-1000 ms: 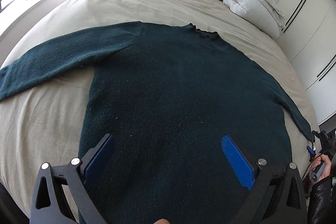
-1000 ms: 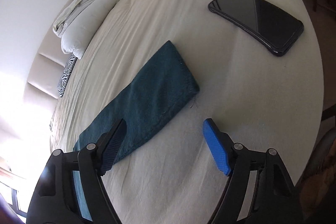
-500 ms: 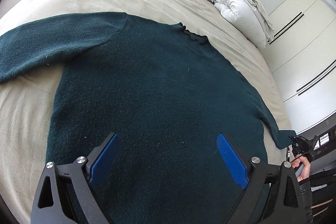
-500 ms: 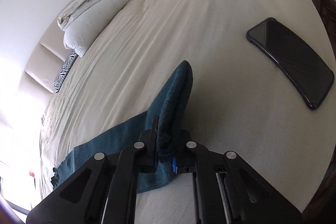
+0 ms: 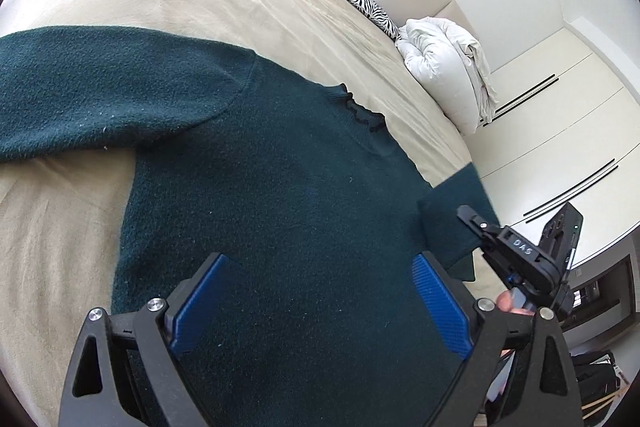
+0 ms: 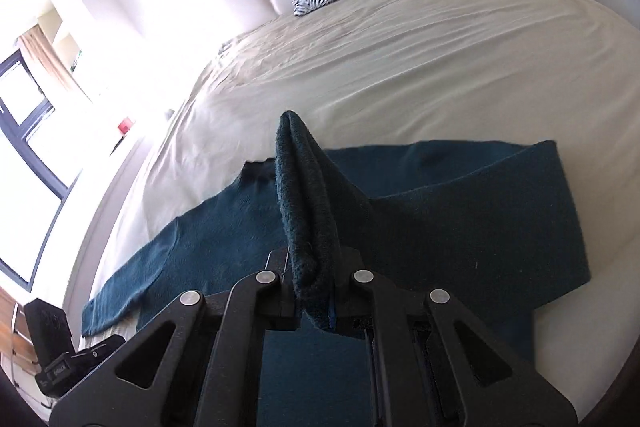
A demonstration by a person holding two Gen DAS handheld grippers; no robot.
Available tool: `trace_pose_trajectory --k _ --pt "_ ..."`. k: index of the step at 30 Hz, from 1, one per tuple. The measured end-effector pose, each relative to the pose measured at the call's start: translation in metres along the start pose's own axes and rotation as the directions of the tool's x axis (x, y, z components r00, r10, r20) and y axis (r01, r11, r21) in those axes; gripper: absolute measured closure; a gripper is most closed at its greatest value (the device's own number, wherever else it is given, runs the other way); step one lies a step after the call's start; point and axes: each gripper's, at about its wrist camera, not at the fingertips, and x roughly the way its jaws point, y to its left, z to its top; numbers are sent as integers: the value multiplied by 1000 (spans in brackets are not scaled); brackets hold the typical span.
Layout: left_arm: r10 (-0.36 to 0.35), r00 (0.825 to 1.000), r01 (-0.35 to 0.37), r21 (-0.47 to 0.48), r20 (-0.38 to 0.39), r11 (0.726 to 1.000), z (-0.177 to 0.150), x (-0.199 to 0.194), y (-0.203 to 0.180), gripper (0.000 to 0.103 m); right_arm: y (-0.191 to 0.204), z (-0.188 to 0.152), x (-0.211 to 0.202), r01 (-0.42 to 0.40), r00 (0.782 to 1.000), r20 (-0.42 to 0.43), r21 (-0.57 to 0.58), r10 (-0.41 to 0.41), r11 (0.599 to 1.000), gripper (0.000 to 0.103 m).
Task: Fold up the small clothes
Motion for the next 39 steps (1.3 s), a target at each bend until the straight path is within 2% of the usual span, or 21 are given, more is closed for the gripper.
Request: trace_pose_trajectory --k 4,7,8,9,12,15,18,19,21,25,27,28,30,32,34,39 --pt "-8 1000 8 -7 -24 1000 2 11 4 9 36 -34 61 -25 994 -111 6 25 1000 92" --pt "-20 999 20 -1 -45 1000 6 24 -3 9 40 -68 73 -55 987 -152 34 60 998 73" --pt "-22 998 22 7 -51 1000 6 29 -7 9 43 -87 61 -70 986 -146 42 75 997 55" --pt "-21 998 22 15 -56 1000 8 34 -12 9 44 -97 52 -80 987 -135 49 86 996 45" --pt "-24 996 28 47 -82 999 11 53 -32 8 42 -111 11 -118 990 -79 35 120 992 45" --pt "0 994 10 93 -106 996 16 79 -53 8 23 -102 -27 -130 991 -25 50 132 990 45" --pt "56 988 -36 139 -146 990 21 111 -72 10 -9 -91 -61 -131 991 18 101 129 986 45" --pt "64 985 -40 148 -161 988 22 121 -77 13 -19 -89 -70 -127 992 34 113 124 985 45" --pt "105 976 -72 176 -190 982 23 141 -83 26 -37 -83 -85 -117 992 60 133 110 984 45" --pt "153 973 -115 211 -175 971 25 158 -94 29 -75 -79 -108 -105 991 99 172 89 980 45" --pt "164 971 -124 221 -173 967 27 162 -97 48 -94 -80 -117 -93 991 114 196 71 976 45" --pt "181 968 -137 239 -172 961 26 164 -100 53 -103 -80 -118 -92 991 117 209 68 974 45" --pt "208 965 -158 279 -160 947 24 166 -104 77 -117 -80 -120 -84 991 118 230 58 969 45" --pt "209 967 -161 287 -146 944 25 162 -100 90 -130 -79 -122 -74 992 113 248 47 966 45" --pt "170 975 -126 267 -146 955 32 152 -93 94 -139 -75 -120 -73 993 108 261 46 963 45" --pt "179 984 -163 306 -25 938 58 112 -81 94 -146 -48 -96 -52 994 102 252 27 966 45"
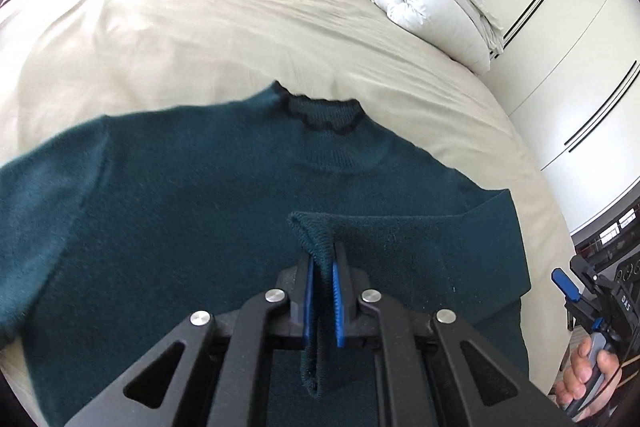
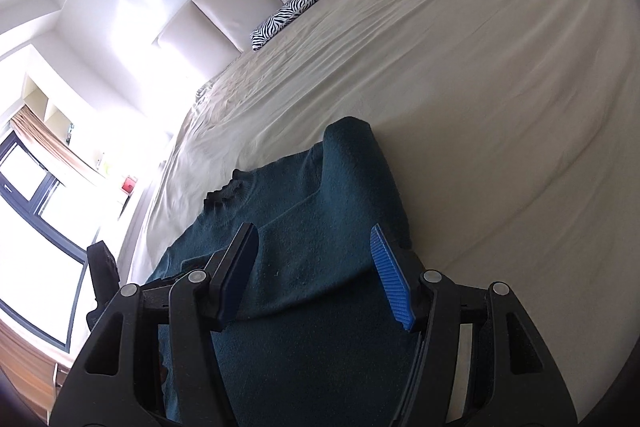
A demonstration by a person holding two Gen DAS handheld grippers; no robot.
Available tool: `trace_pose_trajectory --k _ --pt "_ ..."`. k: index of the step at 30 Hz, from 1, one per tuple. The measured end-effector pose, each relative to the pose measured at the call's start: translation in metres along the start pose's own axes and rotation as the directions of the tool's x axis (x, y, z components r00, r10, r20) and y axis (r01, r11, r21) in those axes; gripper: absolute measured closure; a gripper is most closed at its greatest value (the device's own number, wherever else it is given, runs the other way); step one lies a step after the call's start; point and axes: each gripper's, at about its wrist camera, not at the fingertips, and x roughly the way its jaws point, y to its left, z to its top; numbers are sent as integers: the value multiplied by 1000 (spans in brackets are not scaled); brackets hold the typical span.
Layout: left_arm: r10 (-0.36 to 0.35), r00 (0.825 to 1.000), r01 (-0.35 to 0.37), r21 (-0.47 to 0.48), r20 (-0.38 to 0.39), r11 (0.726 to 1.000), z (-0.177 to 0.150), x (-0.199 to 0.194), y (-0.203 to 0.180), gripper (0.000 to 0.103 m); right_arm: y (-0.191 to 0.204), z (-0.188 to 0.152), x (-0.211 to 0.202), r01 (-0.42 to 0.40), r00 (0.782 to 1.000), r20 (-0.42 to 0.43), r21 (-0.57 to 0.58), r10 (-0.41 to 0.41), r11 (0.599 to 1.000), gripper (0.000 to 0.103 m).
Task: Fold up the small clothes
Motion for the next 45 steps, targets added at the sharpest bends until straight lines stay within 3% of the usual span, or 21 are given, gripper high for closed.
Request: trace_pose_trajectory --k 6,11,16,19,20,23,29,34,37,40,41,42,43,45 --pt "26 1000 -26 -67 7 997 4 -1 47 94 -24 41 44 53 998 -42 59 -51 997 45" --pt "36 999 -36 -51 4 998 -4 13 52 94 -45 64 91 106 991 -92 83 -99 991 45" --pt "8 999 -6 -55 42 998 -7 14 55 93 -54 85 134 98 988 -130 104 -84 990 48" --pt "22 998 -21 -26 63 999 -4 12 54 93 -49 93 164 114 976 -192 57 -101 992 63" --pt "26 997 -25 -20 73 999 -3 12 53 93 -48 95 173 131 971 -205 36 -121 991 75" --pt "28 993 -25 -27 115 999 0 12 52 93 -47 96 182 177 964 -203 11 -171 984 93" --pt "61 990 -61 -8 127 998 -7 26 52 93 -53 90 175 158 973 -175 30 -151 987 96" --pt "13 992 -6 -59 124 998 -9 30 66 91 -65 83 181 143 981 -141 76 -131 987 100" --pt "-4 992 12 -65 127 998 -11 30 70 90 -61 82 180 142 982 -135 59 -133 988 99" --pt "-12 991 22 -70 130 997 -12 31 72 90 -50 84 164 149 979 -156 82 -135 985 91" --pt "-14 991 24 -71 130 997 -12 31 72 90 -43 84 153 146 979 -154 75 -133 986 81" --pt "-16 991 26 -72 131 997 -13 31 72 90 -35 82 142 147 979 -152 52 -138 988 62" --pt "-18 991 27 -72 131 997 -13 30 72 90 -25 78 133 174 973 -158 9 -171 985 51" --pt "-17 991 27 -71 133 997 -13 30 72 90 -3 64 120 226 956 -164 -105 -241 968 46"
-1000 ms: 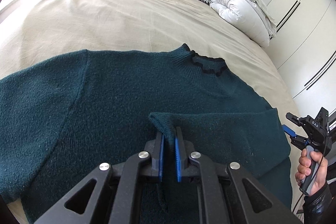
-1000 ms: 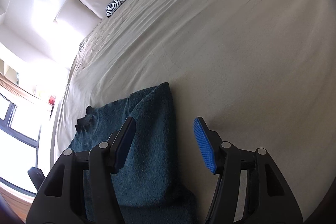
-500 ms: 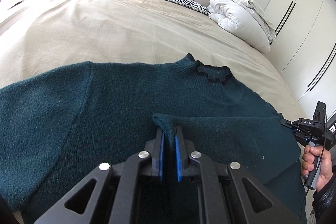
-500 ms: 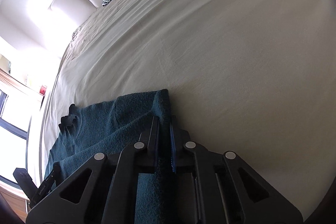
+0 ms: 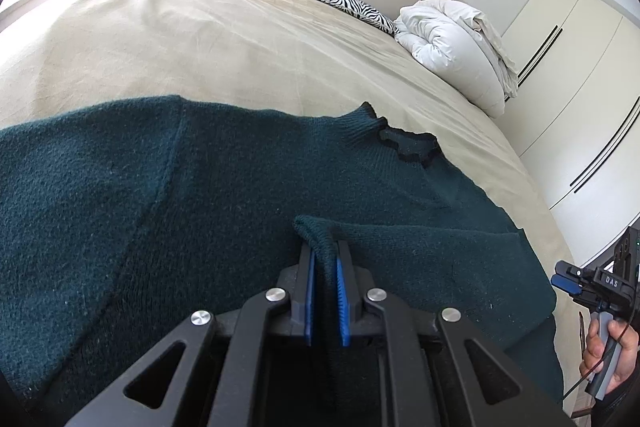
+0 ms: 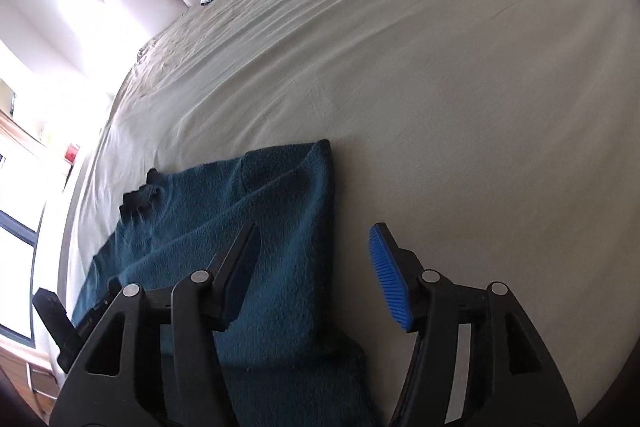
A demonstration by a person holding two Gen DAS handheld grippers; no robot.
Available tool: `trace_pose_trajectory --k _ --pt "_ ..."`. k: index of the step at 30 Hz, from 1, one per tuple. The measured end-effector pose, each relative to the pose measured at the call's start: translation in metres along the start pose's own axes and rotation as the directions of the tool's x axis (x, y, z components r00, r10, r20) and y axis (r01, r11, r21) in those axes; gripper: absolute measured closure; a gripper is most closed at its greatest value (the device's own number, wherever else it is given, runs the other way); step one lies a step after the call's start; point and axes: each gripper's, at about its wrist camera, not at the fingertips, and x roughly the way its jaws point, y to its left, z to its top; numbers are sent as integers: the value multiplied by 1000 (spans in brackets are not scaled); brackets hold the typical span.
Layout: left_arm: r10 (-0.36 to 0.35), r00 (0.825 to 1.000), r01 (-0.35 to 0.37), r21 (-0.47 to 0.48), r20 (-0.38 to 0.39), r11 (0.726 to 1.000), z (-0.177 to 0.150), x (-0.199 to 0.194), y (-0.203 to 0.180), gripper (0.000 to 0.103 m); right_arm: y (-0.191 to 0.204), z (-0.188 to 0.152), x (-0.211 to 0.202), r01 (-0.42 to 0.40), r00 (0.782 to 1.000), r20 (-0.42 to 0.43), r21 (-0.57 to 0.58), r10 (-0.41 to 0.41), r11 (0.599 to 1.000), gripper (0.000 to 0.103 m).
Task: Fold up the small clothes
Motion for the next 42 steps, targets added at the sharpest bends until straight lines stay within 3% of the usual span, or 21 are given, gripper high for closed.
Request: trace_pose_trajectory --k 4,6,12,17,19,20,22,23,24,25,26,28,29,30,32,36,38,42 --pt "-3 1000 3 -2 1 1000 -1 0 0 90 21 -27 -4 110 992 -37 -145 -117 983 50" --pt "-3 1000 3 -1 1 1000 -1 0 0 90 14 -38 7 142 985 -79 -163 -156 976 71" --pt "-10 1000 10 -2 6 1000 -2 -2 2 89 -7 -46 11 134 989 -47 -133 -142 982 88" --pt "-13 1000 13 -5 2 1000 -1 -2 3 89 -22 -53 13 92 996 3 -103 -92 990 90" --pt "-19 1000 19 -9 -19 1000 4 -5 1 88 -23 -57 11 78 997 29 -125 -75 989 89" --pt "-6 1000 6 3 -27 1000 6 -12 -2 83 -24 -56 8 67 997 31 -125 -63 990 86" --pt "28 999 -28 16 27 999 7 -43 -4 62 -20 -52 -6 70 998 16 -112 -68 991 80" --pt "26 997 -26 5 66 1000 6 -64 -1 47 -15 -51 -19 96 995 22 -80 -95 992 79" --pt "27 995 -26 -14 99 1000 4 -86 4 35 -6 -54 -35 87 994 71 -62 -82 994 79" --pt "35 990 -30 -41 136 999 0 -110 12 31 6 -58 -57 60 988 146 -77 -48 995 79" --pt "46 984 -33 -79 173 996 -4 -133 24 27 20 -66 -79 65 974 222 -108 -40 992 74" --pt "59 974 -22 -168 221 986 -15 -175 55 27 52 -85 -114 102 938 343 -169 -38 980 39" --pt "79 969 -25 -222 236 975 -22 -194 74 27 67 -97 -129 115 917 398 -186 -32 976 14" --pt "107 962 -35 -276 252 960 -30 -213 95 27 82 -110 -140 133 890 454 -187 -35 973 3" --pt "166 948 -48 -393 272 918 -49 -246 139 27 110 -133 -159 151 842 539 -182 -30 972 2" --pt "231 929 15 -651 290 759 -90 -297 225 27 160 -152 -165 39 877 473 -257 90 966 2" --pt "252 915 67 -732 316 678 -108 -316 254 27 182 -160 -162 -13 891 431 -287 142 958 2" --pt "286 893 130 -810 346 572 -127 -330 283 27 221 -173 -147 -114 926 311 -306 213 945 2"
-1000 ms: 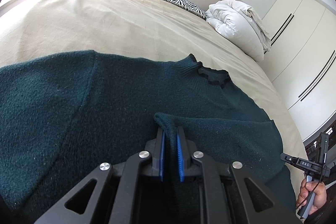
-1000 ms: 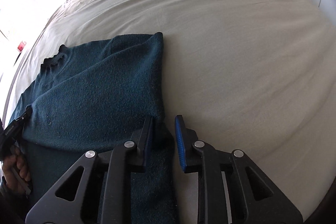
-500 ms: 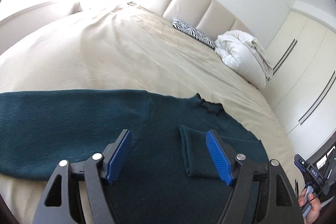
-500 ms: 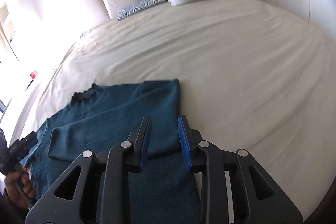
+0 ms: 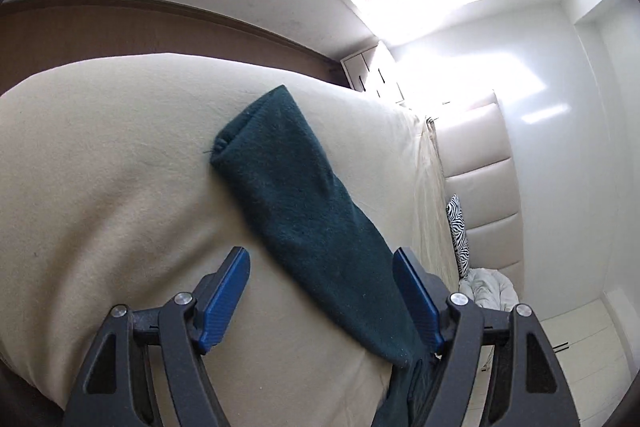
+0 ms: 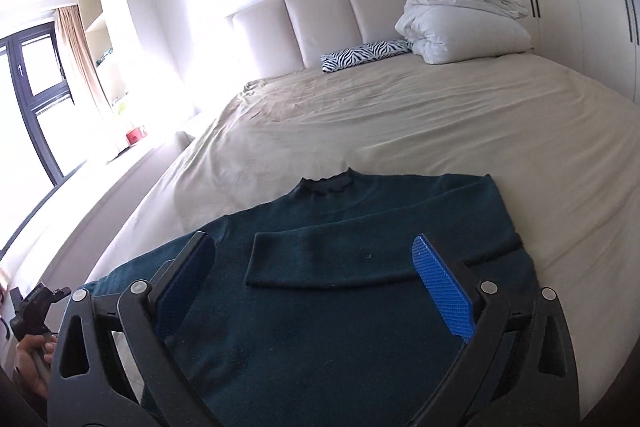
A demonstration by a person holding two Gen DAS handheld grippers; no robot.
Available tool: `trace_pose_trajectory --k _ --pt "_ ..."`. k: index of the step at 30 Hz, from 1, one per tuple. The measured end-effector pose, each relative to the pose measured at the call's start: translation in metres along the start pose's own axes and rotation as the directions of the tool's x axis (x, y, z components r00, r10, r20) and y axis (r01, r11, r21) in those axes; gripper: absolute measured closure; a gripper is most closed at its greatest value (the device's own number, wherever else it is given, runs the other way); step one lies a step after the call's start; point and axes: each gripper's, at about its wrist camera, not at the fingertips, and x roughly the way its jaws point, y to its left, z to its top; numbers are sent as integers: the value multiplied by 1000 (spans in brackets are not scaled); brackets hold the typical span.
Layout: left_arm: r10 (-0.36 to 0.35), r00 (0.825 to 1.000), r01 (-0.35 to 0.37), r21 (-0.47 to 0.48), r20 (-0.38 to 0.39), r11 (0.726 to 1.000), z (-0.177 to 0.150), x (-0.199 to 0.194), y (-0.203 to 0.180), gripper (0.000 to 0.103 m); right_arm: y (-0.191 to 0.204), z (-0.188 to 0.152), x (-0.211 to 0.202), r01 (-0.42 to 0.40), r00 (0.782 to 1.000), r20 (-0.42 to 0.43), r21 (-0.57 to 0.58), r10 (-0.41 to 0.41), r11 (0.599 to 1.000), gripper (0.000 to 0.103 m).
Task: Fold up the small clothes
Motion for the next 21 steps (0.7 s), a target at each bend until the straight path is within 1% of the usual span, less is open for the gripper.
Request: trace_pose_trajectory --k 2,6,10,11,12,13,14,15,16,17,19,21 --pt "-4 1000 4 -35 6 999 2 4 6 27 15 -6 2 -41 999 -34 33 42 999 2" --pt "1 999 1 -51 35 999 7 20 3 28 33 -16 4 -106 991 -73 79 112 991 2" --pt "13 998 -7 -92 64 996 20 38 3 35 36 -20 3 -135 986 -86 109 145 985 3" --pt "19 998 -13 -101 65 995 25 43 5 42 34 -20 2 -140 985 -87 119 150 983 4" --pt "28 998 -21 -109 59 994 33 49 5 54 29 -19 1 -143 984 -87 130 155 981 4" --pt "34 998 -28 -118 48 993 37 54 7 70 25 -19 0 -146 984 -85 141 159 979 5" --pt "41 999 -37 -127 33 991 40 59 11 77 19 -19 0 -146 984 -84 151 160 978 7" --pt "50 999 -47 -133 21 990 42 63 11 89 16 -20 0 -144 984 -83 159 159 977 9" --pt "63 998 -60 -127 19 990 44 65 11 93 9 -20 -1 -144 984 -83 170 160 975 9" --pt "74 997 -72 -105 21 992 44 65 6 94 4 -20 -3 -145 983 -82 182 162 973 10" --pt "90 995 -89 -18 41 996 38 62 -15 95 -7 -22 -3 -139 985 -78 194 156 971 13" --pt "92 995 -96 90 49 991 33 66 -51 95 -18 -24 -2 -135 985 -79 202 153 970 17"
